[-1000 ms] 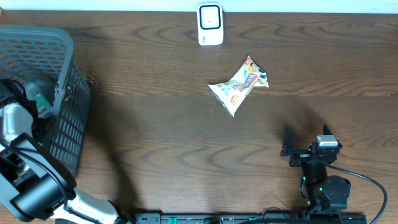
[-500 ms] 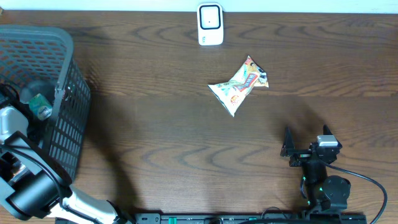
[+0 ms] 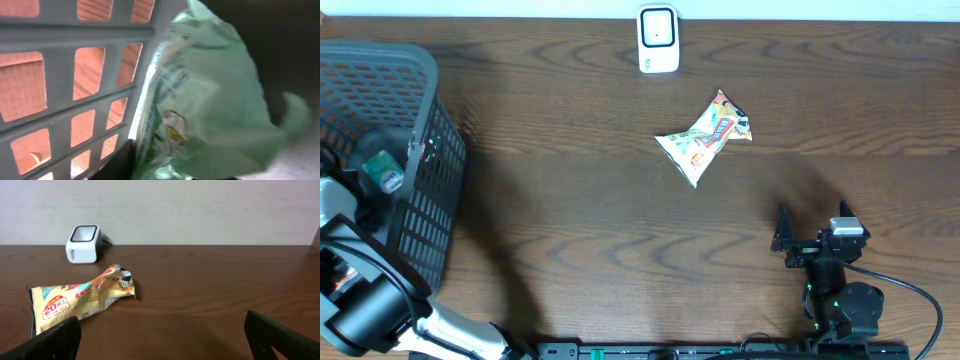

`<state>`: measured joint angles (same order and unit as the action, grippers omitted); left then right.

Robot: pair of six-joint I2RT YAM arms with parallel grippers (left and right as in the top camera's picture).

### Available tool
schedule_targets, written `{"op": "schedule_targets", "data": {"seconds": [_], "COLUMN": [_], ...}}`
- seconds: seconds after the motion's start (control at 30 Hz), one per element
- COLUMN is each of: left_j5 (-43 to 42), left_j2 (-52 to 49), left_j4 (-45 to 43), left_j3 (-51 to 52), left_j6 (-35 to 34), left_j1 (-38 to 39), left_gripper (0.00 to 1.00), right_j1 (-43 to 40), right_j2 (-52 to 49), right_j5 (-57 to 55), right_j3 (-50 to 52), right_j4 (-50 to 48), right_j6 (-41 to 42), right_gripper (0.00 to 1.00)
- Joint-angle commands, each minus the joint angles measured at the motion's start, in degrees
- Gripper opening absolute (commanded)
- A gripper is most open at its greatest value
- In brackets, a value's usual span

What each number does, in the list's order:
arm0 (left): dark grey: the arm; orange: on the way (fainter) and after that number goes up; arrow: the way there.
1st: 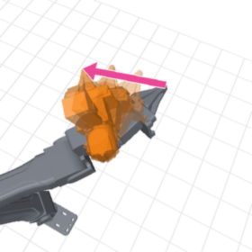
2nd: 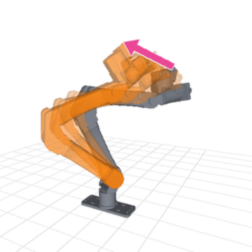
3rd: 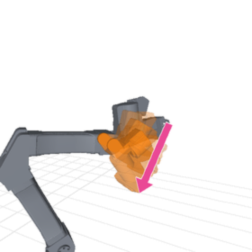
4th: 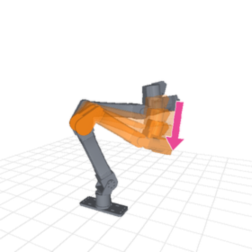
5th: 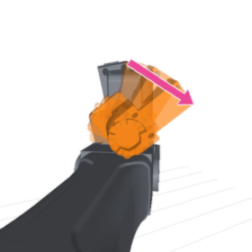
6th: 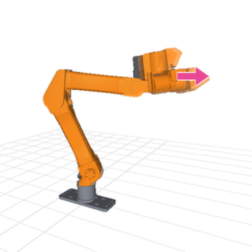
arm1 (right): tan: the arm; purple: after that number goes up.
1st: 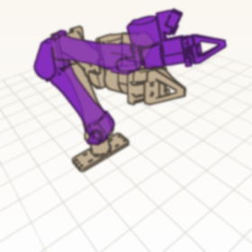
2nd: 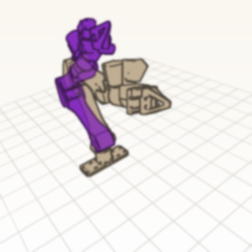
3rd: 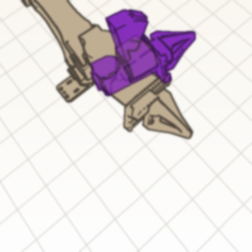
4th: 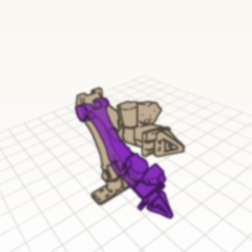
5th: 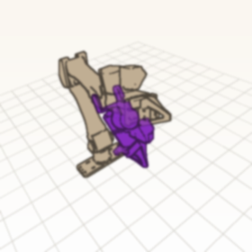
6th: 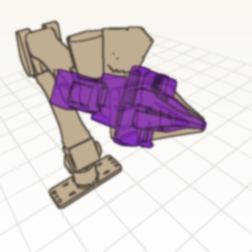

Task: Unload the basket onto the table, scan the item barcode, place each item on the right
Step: 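Reach the left gripper back into the basket and grasp a green pack, then carry the green pack out and drop it beside the yellow bag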

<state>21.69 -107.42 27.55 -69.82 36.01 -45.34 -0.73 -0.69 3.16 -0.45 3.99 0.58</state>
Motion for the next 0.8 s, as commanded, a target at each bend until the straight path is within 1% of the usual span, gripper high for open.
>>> {"op": "schedule_targets", "data": {"seconds": [0.0, 0.03, 0.07, 0.27, 0.4, 0.5, 0.63, 0.7, 0.77], "left_j5": [-0.68, -0.68, -0.68, -0.68, -1.44, -7.23, -17.57, -19.87, -19.82], "left_j2": [-0.94, -0.92, -0.92, 1.16, 5.66, 10.62, 18.49, 22.16, 25.75], "left_j4": [0.00, 0.02, 0.09, 0.17, -0.04, -0.28, -1.16, -2.08, -3.89], "left_j3": [0.35, 0.35, 0.35, 0.31, 0.13, 0.04, 0.04, 0.04, 0.04], "left_j6": [-0.28, -0.31, -0.63, -8.11, -11.34, -11.32, -11.37, -12.33, -15.96], "left_j1": [-0.50, -0.48, -0.48, 0.72, 3.23, 5.51, 8.41, 9.66, 10.93], "left_gripper": [0.22, 0.11, 0.08, 0.07, 0.07, 0.07, 0.07, 0.07, 0.07], "right_j1": [0.09, 0.09, 0.09, 0.09, 0.09, 0.09, 0.09, 0.09, 0.09], "right_j2": [0.31, 0.31, 0.31, 0.31, 0.31, 0.31, 0.31, 0.31, 0.31], "right_j5": [0.02, 0.02, 0.02, 0.02, 0.02, 0.02, 0.02, 0.02, 0.02], "right_j3": [0.11, 0.11, 0.11, 0.11, 0.11, 0.11, 0.11, 0.11, 0.11], "right_j4": [0.13, 0.13, 0.13, 0.13, 0.13, 0.13, 0.13, 0.13, 0.13], "right_j6": [-0.66, -0.66, -0.66, -0.66, -0.66, -0.66, -0.66, -0.66, -0.63], "right_gripper": [0.99, 0.99, 0.99, 0.99, 0.99, 0.99, 0.99, 0.99, 0.99]}}
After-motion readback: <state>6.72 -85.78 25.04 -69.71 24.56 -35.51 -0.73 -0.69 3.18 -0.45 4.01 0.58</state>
